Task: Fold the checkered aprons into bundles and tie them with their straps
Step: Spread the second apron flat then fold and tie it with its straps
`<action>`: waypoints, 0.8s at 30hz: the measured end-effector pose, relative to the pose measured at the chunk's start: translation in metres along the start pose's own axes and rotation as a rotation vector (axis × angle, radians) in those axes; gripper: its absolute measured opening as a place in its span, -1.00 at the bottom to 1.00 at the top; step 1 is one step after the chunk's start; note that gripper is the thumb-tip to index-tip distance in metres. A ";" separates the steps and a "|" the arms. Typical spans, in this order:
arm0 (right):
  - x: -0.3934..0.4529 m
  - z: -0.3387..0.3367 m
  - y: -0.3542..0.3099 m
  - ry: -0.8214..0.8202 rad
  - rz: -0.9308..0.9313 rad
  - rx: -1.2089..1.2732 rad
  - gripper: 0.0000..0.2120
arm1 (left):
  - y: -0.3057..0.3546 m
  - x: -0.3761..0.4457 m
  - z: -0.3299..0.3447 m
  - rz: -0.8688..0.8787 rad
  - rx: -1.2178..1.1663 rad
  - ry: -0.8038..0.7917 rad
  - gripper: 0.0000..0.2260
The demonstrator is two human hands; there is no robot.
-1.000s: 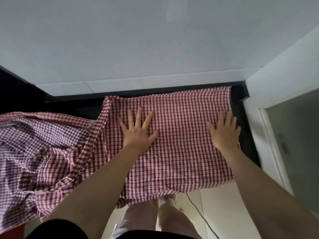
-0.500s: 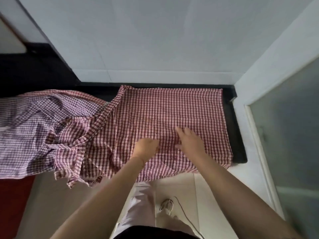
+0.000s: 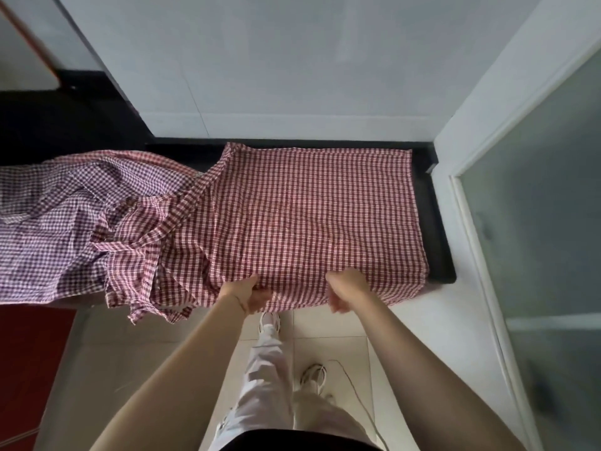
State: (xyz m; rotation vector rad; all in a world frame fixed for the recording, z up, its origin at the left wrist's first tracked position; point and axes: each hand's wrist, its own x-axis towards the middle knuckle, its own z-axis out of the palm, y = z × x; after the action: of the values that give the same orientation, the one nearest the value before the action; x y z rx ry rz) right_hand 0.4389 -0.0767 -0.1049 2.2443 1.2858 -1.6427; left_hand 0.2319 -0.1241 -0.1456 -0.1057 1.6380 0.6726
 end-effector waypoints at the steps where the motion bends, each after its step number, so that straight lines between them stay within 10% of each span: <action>1: -0.002 0.003 0.008 -0.145 0.107 0.083 -0.75 | 0.001 -0.003 -0.001 0.011 0.028 0.025 -0.87; 11: 0.027 0.037 0.036 -0.220 0.305 1.140 -0.93 | 0.007 -0.011 -0.011 0.334 0.557 0.329 -0.72; 24: -0.001 -0.010 0.000 0.231 -0.055 0.580 -0.80 | 0.037 0.003 -0.001 0.735 0.666 0.274 -0.70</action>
State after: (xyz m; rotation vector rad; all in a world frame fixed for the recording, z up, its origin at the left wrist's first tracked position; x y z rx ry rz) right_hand 0.4463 -0.0723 -0.0998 2.8136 1.0042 -2.0343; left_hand 0.2147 -0.0932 -0.1350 0.9606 2.0949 0.6270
